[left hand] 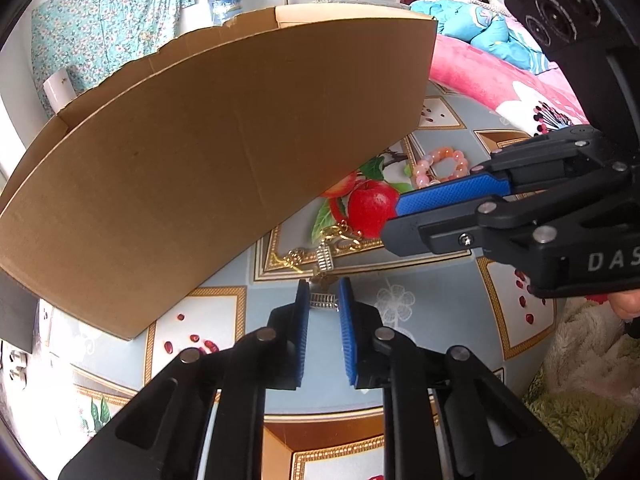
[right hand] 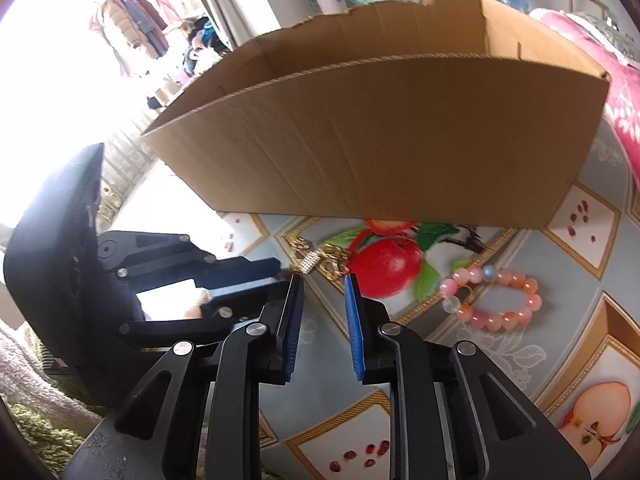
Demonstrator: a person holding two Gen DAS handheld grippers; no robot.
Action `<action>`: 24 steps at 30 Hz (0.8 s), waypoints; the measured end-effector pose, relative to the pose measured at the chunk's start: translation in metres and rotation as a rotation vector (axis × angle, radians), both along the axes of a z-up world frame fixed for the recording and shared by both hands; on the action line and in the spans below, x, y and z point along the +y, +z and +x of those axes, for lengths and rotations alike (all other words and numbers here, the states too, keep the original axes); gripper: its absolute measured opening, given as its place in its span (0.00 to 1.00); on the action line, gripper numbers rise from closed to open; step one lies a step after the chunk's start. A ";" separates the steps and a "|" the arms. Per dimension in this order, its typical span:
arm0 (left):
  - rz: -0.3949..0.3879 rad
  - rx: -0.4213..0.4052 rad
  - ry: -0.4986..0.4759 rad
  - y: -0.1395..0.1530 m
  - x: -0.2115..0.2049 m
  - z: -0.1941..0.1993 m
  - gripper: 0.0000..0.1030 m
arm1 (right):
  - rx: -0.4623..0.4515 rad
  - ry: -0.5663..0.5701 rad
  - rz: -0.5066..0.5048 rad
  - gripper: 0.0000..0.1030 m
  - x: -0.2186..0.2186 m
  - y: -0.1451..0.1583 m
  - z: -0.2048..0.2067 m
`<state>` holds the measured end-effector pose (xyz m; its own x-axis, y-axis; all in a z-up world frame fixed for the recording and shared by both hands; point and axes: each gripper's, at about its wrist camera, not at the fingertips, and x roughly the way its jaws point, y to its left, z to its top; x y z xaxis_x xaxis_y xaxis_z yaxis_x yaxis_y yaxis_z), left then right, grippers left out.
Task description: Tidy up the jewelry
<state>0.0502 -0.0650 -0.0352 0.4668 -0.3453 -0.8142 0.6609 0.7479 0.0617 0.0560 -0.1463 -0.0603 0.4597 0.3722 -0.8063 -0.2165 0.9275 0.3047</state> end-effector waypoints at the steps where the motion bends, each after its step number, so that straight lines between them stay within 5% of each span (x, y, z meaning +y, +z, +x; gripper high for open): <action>1: -0.001 0.001 0.005 0.000 0.002 -0.001 0.14 | -0.003 0.009 0.005 0.19 0.002 0.001 0.001; 6: -0.003 0.003 0.033 0.000 0.011 -0.004 0.14 | -0.001 0.059 0.026 0.09 0.019 0.000 0.010; 24: -0.040 0.012 0.063 -0.001 0.016 -0.005 0.14 | 0.080 -0.013 -0.057 0.08 0.017 -0.020 0.040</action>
